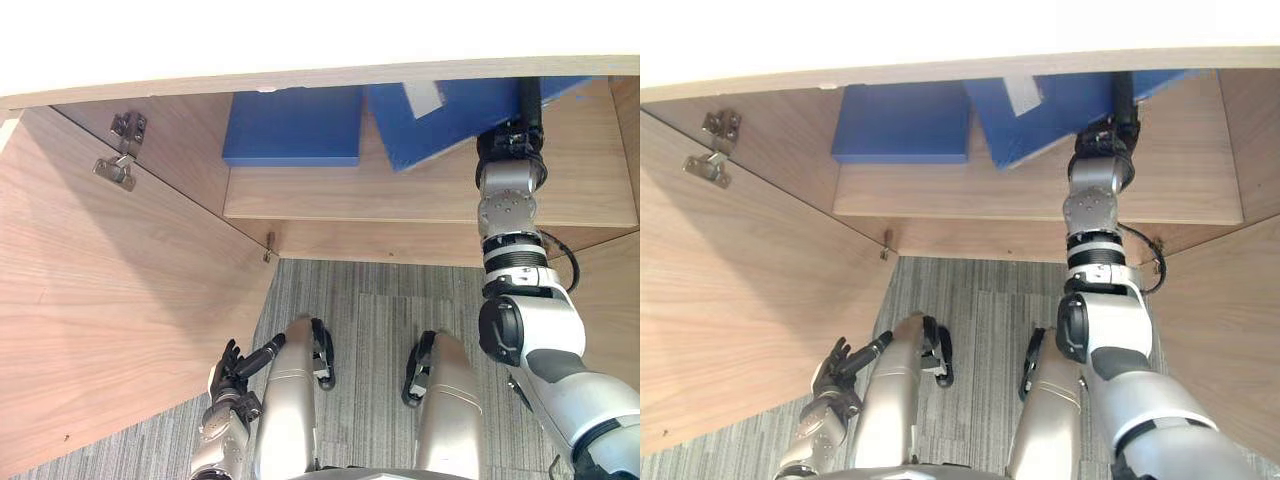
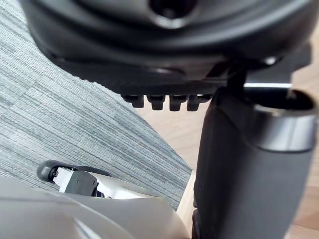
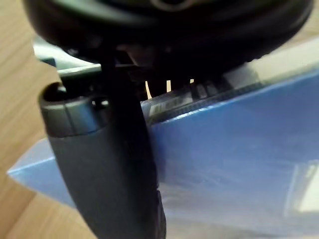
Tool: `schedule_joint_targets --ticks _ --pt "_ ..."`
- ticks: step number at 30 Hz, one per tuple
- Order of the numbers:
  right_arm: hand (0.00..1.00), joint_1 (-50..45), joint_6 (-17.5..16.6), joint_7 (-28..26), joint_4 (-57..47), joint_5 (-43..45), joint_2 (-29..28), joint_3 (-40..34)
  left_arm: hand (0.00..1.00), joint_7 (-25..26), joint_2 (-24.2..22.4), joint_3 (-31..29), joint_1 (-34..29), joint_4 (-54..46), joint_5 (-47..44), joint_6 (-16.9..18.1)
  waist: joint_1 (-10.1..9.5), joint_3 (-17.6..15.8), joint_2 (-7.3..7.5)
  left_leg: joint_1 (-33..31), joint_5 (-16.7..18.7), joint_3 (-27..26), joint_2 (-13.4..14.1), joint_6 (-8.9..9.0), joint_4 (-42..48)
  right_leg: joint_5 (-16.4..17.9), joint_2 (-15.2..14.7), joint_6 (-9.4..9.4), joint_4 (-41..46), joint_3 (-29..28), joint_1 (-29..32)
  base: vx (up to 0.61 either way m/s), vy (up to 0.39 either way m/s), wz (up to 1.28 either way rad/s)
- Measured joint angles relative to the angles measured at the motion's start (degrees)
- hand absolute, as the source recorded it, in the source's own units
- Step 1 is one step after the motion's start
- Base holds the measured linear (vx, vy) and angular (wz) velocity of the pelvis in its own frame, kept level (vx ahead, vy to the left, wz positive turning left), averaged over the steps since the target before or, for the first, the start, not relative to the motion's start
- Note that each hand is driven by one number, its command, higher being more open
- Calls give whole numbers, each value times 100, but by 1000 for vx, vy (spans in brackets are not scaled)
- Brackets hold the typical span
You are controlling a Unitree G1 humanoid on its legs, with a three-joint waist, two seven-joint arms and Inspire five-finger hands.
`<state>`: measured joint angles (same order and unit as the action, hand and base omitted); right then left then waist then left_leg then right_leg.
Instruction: Walk over to the cabinet, pick up the folder, carry it to the office cabinet, place the folder inside the office cabinet, then close the office cabinet door
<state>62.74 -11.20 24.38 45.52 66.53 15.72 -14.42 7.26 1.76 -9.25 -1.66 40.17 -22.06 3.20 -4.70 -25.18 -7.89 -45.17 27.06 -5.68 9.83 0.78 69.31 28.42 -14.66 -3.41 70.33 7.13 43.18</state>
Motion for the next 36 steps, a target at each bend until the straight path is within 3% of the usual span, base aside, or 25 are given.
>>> schedule_joint_targets --ticks 18,20,23,26,27,30,36 --pt "100 26 490 -36 764 -281 37 277 100 105 14 61 5 65 -114 0 16 13 -19 42 -1 -12 -1 -1 -13 1 -10 1 -16 1 -31 9 3 0" --pt "100 24 782 -186 997 -706 166 508 100 96 22 61 5 75 -114 0 28 13 -19 43 -1 -16 0 -1 -23 0 -9 0 -31 1 -34 36 15 -1" --pt "100 -2 1471 -748 1185 -2111 617 1180 100 -1 63 61 5 107 -111 4 43 13 -19 43 -1 -17 1 -2 -35 -2 -8 -2 -51 5 -40 22 9 0" --pt "100 -3 1731 -1185 1281 -2808 919 1645 100 -78 89 65 8 119 -103 3 44 13 -18 56 -1 -12 3 -2 -49 -3 -6 -3 -70 15 -65 0 0 0" --pt "100 -21 1843 -1524 1331 -3522 1096 1970 100 -178 119 73 7 132 -92 1 50 13 -17 81 -2 -7 5 -3 -65 -4 -6 -1 -94 30 -108 22 7 3" --pt "100 -24 1996 -2470 1454 -5018 1464 2665 100 -468 218 115 2 180 49 -6 50 38 13 238 -6 -8 5 -11 -176 -10 -3 -3 -227 73 -294 47 17 3" --pt "100 -24 1900 -3160 1561 -6009 1623 3198 100 -737 359 140 3 277 254 -24 49 147 142 316 -6 -11 9 -11 -303 -13 -2 -7 -393 151 -418 59 20 2"
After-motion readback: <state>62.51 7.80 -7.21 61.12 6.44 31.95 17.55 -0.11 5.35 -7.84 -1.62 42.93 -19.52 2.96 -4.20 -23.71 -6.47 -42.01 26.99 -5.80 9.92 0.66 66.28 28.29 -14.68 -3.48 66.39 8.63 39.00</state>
